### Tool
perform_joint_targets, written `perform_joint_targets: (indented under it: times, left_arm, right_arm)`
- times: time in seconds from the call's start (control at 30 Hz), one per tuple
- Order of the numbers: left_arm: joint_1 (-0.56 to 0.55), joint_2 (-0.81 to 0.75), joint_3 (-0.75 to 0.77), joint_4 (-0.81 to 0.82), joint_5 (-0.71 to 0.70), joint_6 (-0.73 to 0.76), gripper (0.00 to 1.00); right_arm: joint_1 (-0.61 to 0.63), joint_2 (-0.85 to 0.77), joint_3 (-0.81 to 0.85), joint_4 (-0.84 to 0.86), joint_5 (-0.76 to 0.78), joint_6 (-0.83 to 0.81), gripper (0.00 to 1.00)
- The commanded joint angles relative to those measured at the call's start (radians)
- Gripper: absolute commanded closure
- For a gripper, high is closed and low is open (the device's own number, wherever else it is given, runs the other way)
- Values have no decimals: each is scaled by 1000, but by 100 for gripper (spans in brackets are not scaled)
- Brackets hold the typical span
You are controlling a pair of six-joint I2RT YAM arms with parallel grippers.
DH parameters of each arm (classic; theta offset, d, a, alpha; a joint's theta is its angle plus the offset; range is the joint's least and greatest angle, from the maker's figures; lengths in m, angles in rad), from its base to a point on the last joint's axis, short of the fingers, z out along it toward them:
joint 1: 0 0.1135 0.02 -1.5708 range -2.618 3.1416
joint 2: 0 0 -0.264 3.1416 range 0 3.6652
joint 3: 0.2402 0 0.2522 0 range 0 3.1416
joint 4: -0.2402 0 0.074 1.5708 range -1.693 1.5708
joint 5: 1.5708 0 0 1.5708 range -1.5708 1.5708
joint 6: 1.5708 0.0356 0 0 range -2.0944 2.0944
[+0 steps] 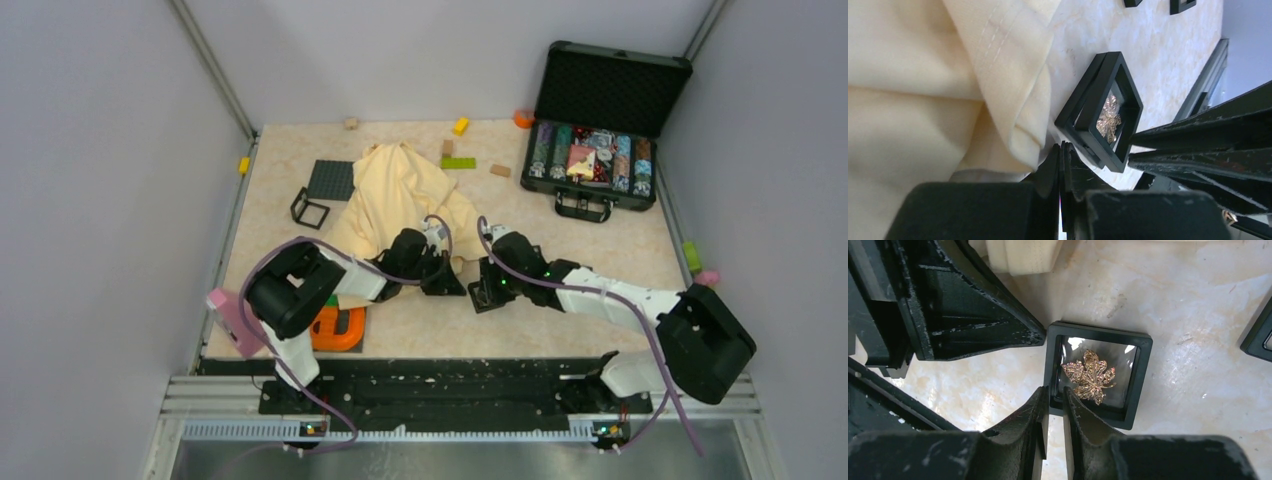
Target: Remove the brooch from the garment
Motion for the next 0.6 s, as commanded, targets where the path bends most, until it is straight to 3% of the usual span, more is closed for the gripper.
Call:
perform_joint_targets:
  times: [0.0,0.23,0.4,0.47,0.57]
  left_arm:
    - [8,-110,-26,-107,-78,63,99]
    - [12,-329,-49,-294,-200,133,96]
    - [23,-524,-68,-421,-376,192,92]
    - [29,-616,-88,-451,-496,220,85]
    - [56,-760,-141,-450,-629,251,63]
  right_arm:
    - [12,-37,28,16,16,-3,81]
    - [12,-45,28,30,10,-8,80]
    - [0,-165,19,56,111,-53,77]
    - [-25,-217,16,57,151,-80,67]
    - [-100,-302,-8,89,164,-114,34]
